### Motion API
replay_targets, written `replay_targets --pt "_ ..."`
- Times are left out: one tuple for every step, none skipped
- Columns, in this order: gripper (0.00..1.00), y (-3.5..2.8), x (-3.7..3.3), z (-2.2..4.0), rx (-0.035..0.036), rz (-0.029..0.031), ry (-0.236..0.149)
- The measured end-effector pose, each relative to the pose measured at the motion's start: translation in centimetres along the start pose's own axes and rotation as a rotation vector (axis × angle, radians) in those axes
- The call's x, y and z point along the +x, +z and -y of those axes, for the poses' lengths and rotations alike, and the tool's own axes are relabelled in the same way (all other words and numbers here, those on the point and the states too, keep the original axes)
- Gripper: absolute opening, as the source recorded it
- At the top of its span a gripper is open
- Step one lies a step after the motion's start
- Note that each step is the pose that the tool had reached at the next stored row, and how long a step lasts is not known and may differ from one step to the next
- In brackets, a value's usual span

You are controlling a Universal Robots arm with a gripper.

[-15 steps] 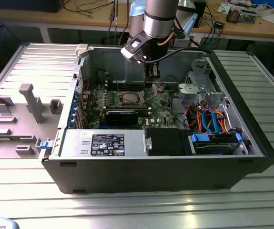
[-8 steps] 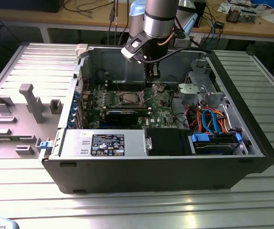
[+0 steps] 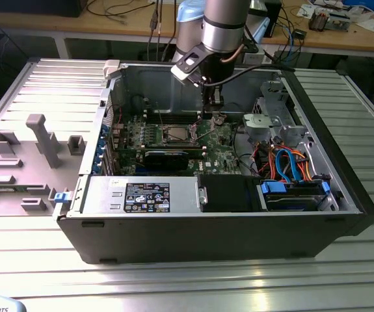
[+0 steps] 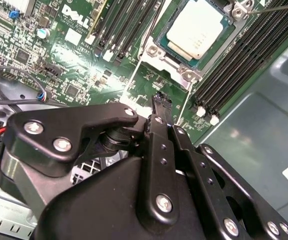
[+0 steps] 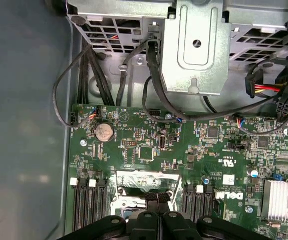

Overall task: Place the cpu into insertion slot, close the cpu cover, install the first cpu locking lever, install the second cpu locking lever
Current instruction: 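Close the cpu cover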

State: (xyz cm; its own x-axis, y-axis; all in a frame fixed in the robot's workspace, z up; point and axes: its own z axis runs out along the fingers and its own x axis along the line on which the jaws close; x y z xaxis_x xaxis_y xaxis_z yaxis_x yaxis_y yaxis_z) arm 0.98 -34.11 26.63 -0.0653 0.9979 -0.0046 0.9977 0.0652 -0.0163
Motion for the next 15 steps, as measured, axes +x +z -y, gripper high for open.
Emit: replay_targets --pt "0.11 0.01 -0.01 -0.10 0.0000 0.0001 0.000" --pt "0.11 0.03 -0.01 -0.19 -0.0006 0.0002 0.000" --pt "0.11 0.04 -0.01 -0.25 -0.0010 0.0002 0.000" --pt "0.11 0.05 -0.01 -0.28 -0.0014 0.0001 0.000" --pt "0.11 0.06 -0.02 -0.38 -0.0019 0.0002 0.000" --pt "0.11 0.08 -0.02 -0.47 -0.0022 0.0002 0.000" --pt "0.11 0.09 -0.03 -0.57 -0.0025 0.0002 0.000" --pt "0.11 0.11 -0.04 -0.66 -0.0027 0.0002 0.000" --pt "0.11 0.17 -0.04 -0.78 -0.0037 0.0002 0.000" --pt "0.11 0.22 -0.05 -0.86 -0.0046 0.0003 0.000" --pt "0.11 0.25 -0.05 -0.91 -0.0055 0.0005 0.000" --pt "0.11 0.26 -0.05 -0.91 -0.0056 0.0005 0.000" --pt "0.11 0.26 -0.05 -0.91 -0.0061 0.0004 0.000" --pt "0.11 0.26 -0.05 -0.91 -0.0063 0.0004 0.000" --pt "0.11 0.26 -0.05 -0.91 -0.0064 0.0005 0.000"
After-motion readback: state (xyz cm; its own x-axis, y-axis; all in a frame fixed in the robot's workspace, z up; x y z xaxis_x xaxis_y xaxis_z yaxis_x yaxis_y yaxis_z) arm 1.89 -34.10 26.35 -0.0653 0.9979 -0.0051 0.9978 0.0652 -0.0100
